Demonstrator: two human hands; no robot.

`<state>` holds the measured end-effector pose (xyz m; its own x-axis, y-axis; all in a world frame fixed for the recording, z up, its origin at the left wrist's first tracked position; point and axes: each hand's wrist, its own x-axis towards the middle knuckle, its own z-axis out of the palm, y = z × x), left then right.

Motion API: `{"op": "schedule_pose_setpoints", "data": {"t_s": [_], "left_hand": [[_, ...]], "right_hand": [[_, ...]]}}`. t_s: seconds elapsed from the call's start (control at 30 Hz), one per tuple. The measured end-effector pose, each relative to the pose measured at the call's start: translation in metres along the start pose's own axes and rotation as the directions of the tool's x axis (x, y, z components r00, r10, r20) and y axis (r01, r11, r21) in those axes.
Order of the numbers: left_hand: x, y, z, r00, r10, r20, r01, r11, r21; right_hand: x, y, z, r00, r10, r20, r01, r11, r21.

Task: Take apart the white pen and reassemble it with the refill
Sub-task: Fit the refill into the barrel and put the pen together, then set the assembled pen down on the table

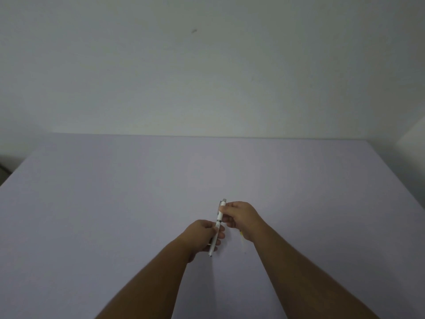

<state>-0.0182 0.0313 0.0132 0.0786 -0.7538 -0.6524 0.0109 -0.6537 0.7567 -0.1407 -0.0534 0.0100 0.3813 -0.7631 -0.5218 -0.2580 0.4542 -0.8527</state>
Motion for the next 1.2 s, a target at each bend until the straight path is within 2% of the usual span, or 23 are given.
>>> {"op": "schedule_pose_setpoints", "data": {"t_s": [0.3,0.57,0.63,0.67,0.73,0.8,0.9,1.2], "left_hand": [[0.002,0.000,0.004,0.998,0.010,-0.056,-0.009,1.000,0.022],[0.007,-0.002,0.002,0.997,-0.042,-0.070,0.044,0.998,0.035],[0.010,-0.007,0.003,0.994,-0.049,-0.094,0.052,0.998,0.030],[0.012,-0.010,0.004,0.992,-0.046,-0.120,0.050,0.998,0.035],[0.019,-0.017,0.007,0.981,-0.006,-0.195,0.026,0.994,0.102],[0.025,-0.022,0.010,0.964,0.032,-0.262,0.006,0.989,0.146],[0.031,-0.026,0.014,0.942,0.035,-0.335,0.020,0.987,0.160],[0.047,-0.033,0.023,0.916,0.050,-0.397,0.054,0.967,0.248]], "right_hand": [[0.002,0.001,-0.001,1.000,0.005,-0.011,-0.006,0.996,-0.089],[0.006,0.006,0.003,0.999,0.012,-0.041,-0.016,0.994,-0.111],[0.008,0.007,0.003,0.998,0.012,-0.069,-0.025,0.984,-0.178],[0.010,0.008,0.002,0.993,-0.008,-0.118,-0.025,0.961,-0.275],[0.012,0.011,-0.003,0.958,-0.101,-0.267,-0.061,0.841,-0.538],[0.012,0.018,-0.011,0.919,-0.166,-0.358,-0.133,0.724,-0.677],[0.010,0.033,-0.020,0.926,-0.112,-0.362,-0.202,0.662,-0.721],[0.010,0.058,-0.012,0.928,-0.068,-0.365,-0.224,0.683,-0.695]]}}
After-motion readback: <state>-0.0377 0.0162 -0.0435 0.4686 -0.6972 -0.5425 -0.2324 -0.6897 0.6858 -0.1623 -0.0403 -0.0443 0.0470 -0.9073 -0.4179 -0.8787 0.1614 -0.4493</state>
